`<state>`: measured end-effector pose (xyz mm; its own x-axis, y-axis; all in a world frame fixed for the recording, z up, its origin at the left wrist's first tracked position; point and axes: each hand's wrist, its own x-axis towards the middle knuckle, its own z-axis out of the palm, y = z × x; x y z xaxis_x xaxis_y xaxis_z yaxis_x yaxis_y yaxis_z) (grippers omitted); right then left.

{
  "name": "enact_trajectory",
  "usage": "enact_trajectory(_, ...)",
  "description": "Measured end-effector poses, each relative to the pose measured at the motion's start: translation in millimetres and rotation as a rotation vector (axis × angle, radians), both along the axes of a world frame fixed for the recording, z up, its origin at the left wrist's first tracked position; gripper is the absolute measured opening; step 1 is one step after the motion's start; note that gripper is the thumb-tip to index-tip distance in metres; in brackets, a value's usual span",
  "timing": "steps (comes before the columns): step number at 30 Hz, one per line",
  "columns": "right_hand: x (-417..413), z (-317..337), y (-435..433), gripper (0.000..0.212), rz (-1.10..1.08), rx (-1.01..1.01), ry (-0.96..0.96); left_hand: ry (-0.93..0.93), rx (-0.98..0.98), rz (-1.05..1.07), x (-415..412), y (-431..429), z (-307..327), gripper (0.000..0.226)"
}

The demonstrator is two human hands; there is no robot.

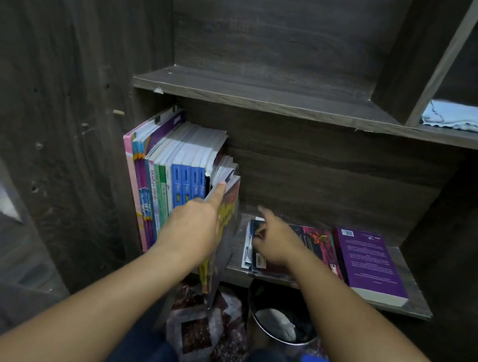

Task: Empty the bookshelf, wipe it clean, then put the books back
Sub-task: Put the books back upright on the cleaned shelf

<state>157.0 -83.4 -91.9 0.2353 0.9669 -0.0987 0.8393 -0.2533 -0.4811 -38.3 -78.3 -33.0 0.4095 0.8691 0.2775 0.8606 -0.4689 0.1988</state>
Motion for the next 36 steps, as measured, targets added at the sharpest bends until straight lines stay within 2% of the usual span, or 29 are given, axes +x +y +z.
enact_trajectory(2,-21.0,20.2,14.4,0.087,0.074,0.137,0.091,-0.002,0.008,-0.009,-8.3,-4.5,9.5,0.068)
enact_trajectory(4,-37.2,36.4,28.3,0.086,0.169,0.204,0.07,0.002,0.02,-0.012,-17.0,-8.0,17.6,0.068)
enact_trajectory(8,-46.0,43.1,47.9,0.077,0.275,0.151,-0.038,0.011,0.031,0.024,-28.0,-9.9,24.8,0.071)
enact_trajectory(10,-45.7,43.9,49.9,0.073,0.247,0.125,-0.019,0.026,0.039,0.031,-31.3,-10.5,24.7,0.072)
enact_trajectory(15,-44.1,45.4,51.0,0.049,0.142,0.187,0.068,0.052,0.053,0.012,-35.5,-7.7,21.5,0.07)
enact_trajectory(18,-41.4,41.6,47.8,0.048,0.015,0.249,0.099,0.038,0.027,0.009,-33.6,-7.9,19.0,0.069)
enact_trajectory(21,-32.8,33.1,46.6,0.035,-0.158,0.276,0.064,0.04,0.021,0.004,-28.9,-6.2,15.0,0.069)
enact_trajectory(24,-21.0,28.6,41.1,0.043,-0.276,0.279,0.048,0.061,0.054,0.03,-19.7,-4.2,15.2,0.075)
enact_trajectory(29,-16.3,23.7,35.3,0.072,-0.291,0.252,-0.001,0.099,0.101,0.09,4.3,7.3,19.3,0.08)
enact_trajectory(33,-25.2,21.3,43.2,0.074,-0.239,0.233,-0.021,0.083,0.12,0.101,24.4,28.3,-1.4,0.081)
enact_trajectory(36,-32.1,23.2,47.6,0.075,-0.182,0.197,-0.027,0.131,0.062,0.077,32.2,41.6,-23.8,0.076)
